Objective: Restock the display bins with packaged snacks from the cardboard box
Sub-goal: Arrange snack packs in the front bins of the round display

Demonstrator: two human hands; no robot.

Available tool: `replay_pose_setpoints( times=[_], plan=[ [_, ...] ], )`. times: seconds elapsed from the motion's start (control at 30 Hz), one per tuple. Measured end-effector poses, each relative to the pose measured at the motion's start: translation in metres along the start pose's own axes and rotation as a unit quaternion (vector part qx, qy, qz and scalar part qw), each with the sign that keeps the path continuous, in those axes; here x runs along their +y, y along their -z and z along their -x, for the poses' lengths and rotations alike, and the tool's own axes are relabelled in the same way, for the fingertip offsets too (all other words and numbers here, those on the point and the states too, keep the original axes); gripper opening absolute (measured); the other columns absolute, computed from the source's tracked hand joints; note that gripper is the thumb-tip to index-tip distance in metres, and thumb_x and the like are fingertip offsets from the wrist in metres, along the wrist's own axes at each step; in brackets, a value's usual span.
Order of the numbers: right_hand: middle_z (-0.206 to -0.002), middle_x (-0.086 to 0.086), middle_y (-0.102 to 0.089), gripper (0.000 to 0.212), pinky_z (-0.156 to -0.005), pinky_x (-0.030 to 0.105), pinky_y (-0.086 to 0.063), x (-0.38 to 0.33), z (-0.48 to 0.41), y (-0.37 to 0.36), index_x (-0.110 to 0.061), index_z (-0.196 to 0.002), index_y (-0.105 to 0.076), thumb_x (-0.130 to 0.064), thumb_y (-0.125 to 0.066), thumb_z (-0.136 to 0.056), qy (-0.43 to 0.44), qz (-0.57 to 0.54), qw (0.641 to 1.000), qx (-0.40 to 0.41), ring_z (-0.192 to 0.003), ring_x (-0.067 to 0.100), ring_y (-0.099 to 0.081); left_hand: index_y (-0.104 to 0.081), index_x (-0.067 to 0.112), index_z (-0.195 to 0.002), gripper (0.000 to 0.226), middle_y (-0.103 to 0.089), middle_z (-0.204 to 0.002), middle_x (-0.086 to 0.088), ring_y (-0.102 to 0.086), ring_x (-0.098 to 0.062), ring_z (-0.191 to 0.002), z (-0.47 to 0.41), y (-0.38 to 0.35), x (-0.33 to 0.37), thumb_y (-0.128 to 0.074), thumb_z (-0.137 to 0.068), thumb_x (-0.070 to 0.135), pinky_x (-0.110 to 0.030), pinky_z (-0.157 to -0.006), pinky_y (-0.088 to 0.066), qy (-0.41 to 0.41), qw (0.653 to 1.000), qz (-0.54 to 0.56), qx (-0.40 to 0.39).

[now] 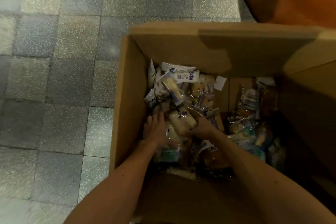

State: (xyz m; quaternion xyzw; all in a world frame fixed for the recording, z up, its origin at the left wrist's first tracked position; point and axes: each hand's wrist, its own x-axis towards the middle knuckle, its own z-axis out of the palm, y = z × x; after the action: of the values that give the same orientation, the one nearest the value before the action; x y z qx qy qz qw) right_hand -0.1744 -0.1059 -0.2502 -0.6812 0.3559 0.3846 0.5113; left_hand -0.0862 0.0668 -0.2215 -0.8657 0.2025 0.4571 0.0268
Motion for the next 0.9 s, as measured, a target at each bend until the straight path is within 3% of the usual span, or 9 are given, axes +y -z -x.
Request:
replay_pose_setpoints(
  times=[0.07,0.13,0.4,0.53,0.63,0.7,0.77,0.83,0.9],
  plan=[
    [-0.120,0.011,-0.066,0.072,-0.094,0.045,-0.056,0.006,-0.001,0.013,-0.007,-0.128,-0.057,-0.031,-0.091,-0.068,-0.039,0.003,0.999,-0.009,-0.106,0.027,-0.064,0.000,0.011,-0.157,0.148,-0.013,-0.161,-0.014,-0.020,-0.033,-0.143,-0.002,0.002,0.004,-0.084,-0.051,0.071,-0.044,-0.114,-0.028,-0.003,1.000,-0.016,0.014],
    [-0.110,0.010,-0.067,0.075,-0.093,0.046,-0.056,0.013,-0.001,0.028,-0.003,-0.114,-0.062,-0.041,-0.095,-0.059,-0.042,0.016,0.999,0.007,-0.104,0.027,-0.065,-0.003,0.010,-0.157,0.141,-0.012,-0.161,-0.015,-0.018,-0.033,-0.145,-0.001,-0.001,0.005,-0.081,-0.058,0.071,-0.043,-0.116,-0.025,-0.012,1.000,-0.007,0.020],
    [-0.111,0.015,-0.071,0.054,-0.093,0.051,-0.056,0.043,0.014,0.068,-0.005,-0.111,-0.066,-0.018,-0.090,-0.065,-0.075,-0.037,0.996,-0.037,-0.103,0.032,-0.068,0.007,0.016,-0.157,0.143,-0.001,-0.162,-0.013,-0.010,-0.036,-0.148,0.013,-0.021,-0.002,-0.087,-0.059,0.062,-0.051,-0.118,-0.024,-0.077,0.990,-0.114,-0.034],
    [-0.109,0.009,-0.072,0.037,-0.098,0.046,-0.054,0.052,0.022,0.068,-0.011,-0.113,-0.066,-0.010,-0.082,-0.079,-0.072,-0.038,0.995,-0.054,-0.102,0.026,-0.068,-0.024,0.018,-0.153,0.110,-0.019,-0.158,-0.009,-0.018,-0.031,-0.145,0.015,-0.025,0.001,-0.081,-0.069,0.059,-0.051,-0.115,-0.024,-0.135,0.973,-0.185,-0.019],
    [-0.109,0.006,-0.070,0.037,-0.097,0.042,-0.053,0.056,0.027,0.068,-0.016,-0.114,-0.063,-0.010,-0.079,-0.081,-0.069,-0.049,0.995,-0.055,-0.102,0.023,-0.066,-0.044,0.021,-0.143,0.082,-0.014,-0.161,-0.009,-0.010,-0.033,-0.148,0.020,-0.029,0.004,-0.077,-0.076,0.056,-0.053,-0.119,-0.013,-0.181,0.957,-0.225,-0.024],
    [-0.111,0.007,-0.069,0.038,-0.099,0.044,-0.053,0.058,0.030,0.067,-0.015,-0.115,-0.063,-0.008,-0.079,-0.081,-0.067,-0.054,0.995,-0.055,-0.103,0.024,-0.066,-0.036,0.019,-0.148,0.091,0.001,-0.165,-0.010,0.000,-0.035,-0.151,0.018,-0.030,0.005,-0.080,-0.075,0.052,-0.055,-0.121,-0.010,-0.205,0.947,-0.247,-0.028],
    [-0.110,0.006,-0.069,0.036,-0.098,0.043,-0.053,0.060,0.032,0.068,-0.017,-0.112,-0.063,-0.008,-0.079,-0.081,-0.057,-0.060,0.995,-0.049,-0.101,0.023,-0.066,-0.009,0.020,-0.158,0.119,0.014,-0.165,-0.009,0.010,-0.034,-0.152,0.011,-0.027,0.008,-0.083,-0.070,0.054,-0.057,-0.121,-0.009,-0.220,0.931,-0.285,-0.059],
    [-0.101,0.000,-0.068,0.030,-0.089,0.036,-0.054,0.061,0.035,0.067,-0.020,-0.105,-0.062,-0.009,-0.078,-0.082,-0.042,-0.056,0.997,-0.036,-0.092,0.017,-0.065,0.009,0.019,-0.158,0.138,0.011,-0.166,-0.008,0.008,-0.032,-0.152,0.002,-0.021,0.013,-0.083,-0.064,0.061,-0.057,-0.121,-0.011,-0.220,0.914,-0.327,-0.093],
    [-0.102,0.001,-0.068,0.027,-0.089,0.036,-0.054,0.064,0.037,0.067,-0.021,-0.101,-0.062,-0.008,-0.077,-0.082,-0.043,-0.059,0.997,-0.031,-0.092,0.017,-0.065,0.005,0.015,-0.158,0.141,-0.004,-0.165,-0.008,-0.005,-0.032,-0.151,0.000,-0.018,0.018,-0.083,-0.060,0.067,-0.055,-0.121,-0.018,-0.221,0.902,-0.355,-0.107]
  ],
)
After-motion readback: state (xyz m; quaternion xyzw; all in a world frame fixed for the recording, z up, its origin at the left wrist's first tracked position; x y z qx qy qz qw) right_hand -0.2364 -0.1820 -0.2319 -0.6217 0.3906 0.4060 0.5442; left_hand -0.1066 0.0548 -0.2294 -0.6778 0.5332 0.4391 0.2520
